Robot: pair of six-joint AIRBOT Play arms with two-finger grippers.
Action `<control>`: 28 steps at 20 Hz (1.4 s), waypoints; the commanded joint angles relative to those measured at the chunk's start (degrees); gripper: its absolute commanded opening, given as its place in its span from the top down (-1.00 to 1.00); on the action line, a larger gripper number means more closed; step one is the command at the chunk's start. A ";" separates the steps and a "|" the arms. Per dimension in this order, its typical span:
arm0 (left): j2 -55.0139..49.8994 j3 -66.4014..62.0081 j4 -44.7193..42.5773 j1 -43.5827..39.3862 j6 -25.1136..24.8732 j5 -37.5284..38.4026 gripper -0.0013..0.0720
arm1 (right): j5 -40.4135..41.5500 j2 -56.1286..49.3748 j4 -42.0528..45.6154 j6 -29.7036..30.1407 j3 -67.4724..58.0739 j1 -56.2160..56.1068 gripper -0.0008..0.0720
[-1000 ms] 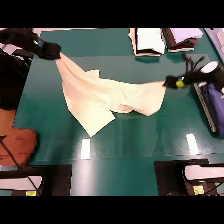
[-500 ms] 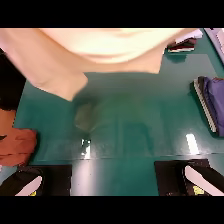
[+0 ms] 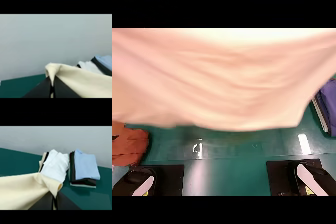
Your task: Fold the shirts.
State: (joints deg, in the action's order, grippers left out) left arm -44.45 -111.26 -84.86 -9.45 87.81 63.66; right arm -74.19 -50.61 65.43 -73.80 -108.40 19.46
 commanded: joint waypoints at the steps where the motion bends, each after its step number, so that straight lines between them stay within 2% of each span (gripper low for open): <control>1: -8.79 0.02 -1.73 -0.04 0.07 12.63 0.91 | -4.33 -5.86 0.57 -0.37 -0.85 -3.10 0.94; 3: -17.49 0.04 -1.20 -0.04 -0.44 18.05 0.90 | -6.67 -12.70 2.71 -1.36 -0.83 -7.21 0.94; 6: -32.79 0.02 2.84 -0.04 -0.55 19.50 0.90 | -9.75 -23.41 8.33 -2.25 1.01 -12.48 0.93; 10: -51.91 0.04 5.20 -0.02 -1.31 19.15 0.90 | -3.34 -34.91 8.04 -2.25 11.82 -15.45 0.93; 13: -58.90 0.02 3.78 -0.02 -1.29 18.51 0.90 | 0.74 -40.92 4.85 -2.45 13.46 -15.41 0.93; 14: -59.58 0.02 3.10 -0.02 -1.27 17.92 0.88 | 0.72 -42.49 3.43 -2.43 12.09 -15.02 0.89; 16: -59.39 -0.04 2.27 0.17 -1.27 17.18 -0.47 | 0.52 -44.63 0.04 -2.49 7.87 -13.55 -0.14; 17: -58.97 -0.04 2.38 0.85 -1.27 17.88 -0.48 | -0.09 -45.00 -1.92 -2.49 5.46 -12.59 -0.21; 21: -53.81 0.02 3.10 6.86 -1.31 21.73 -0.48 | -6.93 -41.33 -4.20 -1.46 4.85 -6.43 -0.21; 24: -47.91 2.12 6.84 12.07 -1.31 22.75 -0.48 | -8.15 -33.68 -4.20 0.04 18.56 0.59 -0.21; 28: -37.11 16.83 7.52 15.98 -1.75 19.85 -0.48 | -6.45 -23.19 -4.35 2.03 42.64 10.16 -0.21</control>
State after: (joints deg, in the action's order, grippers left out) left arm -88.16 -102.74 -78.56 3.51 86.50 85.08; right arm -80.86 -80.09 61.60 -73.28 -79.59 23.51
